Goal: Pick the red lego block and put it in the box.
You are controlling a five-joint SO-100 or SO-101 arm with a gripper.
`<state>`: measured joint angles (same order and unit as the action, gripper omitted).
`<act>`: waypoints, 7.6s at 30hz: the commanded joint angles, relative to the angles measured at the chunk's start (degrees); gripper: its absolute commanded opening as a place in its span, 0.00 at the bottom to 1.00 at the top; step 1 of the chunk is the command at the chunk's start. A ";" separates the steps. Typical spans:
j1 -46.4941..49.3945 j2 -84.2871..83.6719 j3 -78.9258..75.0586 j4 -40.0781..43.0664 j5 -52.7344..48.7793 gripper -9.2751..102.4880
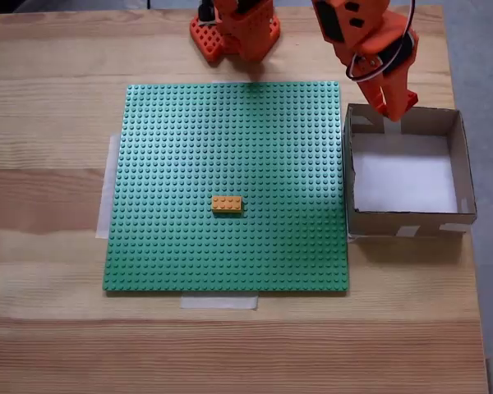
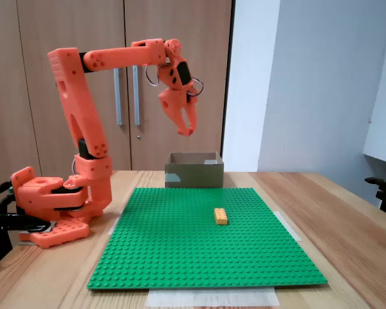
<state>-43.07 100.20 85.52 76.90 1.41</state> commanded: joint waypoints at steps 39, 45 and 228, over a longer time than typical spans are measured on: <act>1.49 -12.66 -5.45 -3.25 1.49 0.07; 0.97 -13.54 -5.80 -3.34 1.32 0.07; 45.35 86.84 97.21 -32.87 -5.19 0.07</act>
<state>1.85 186.68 182.46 43.86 -3.69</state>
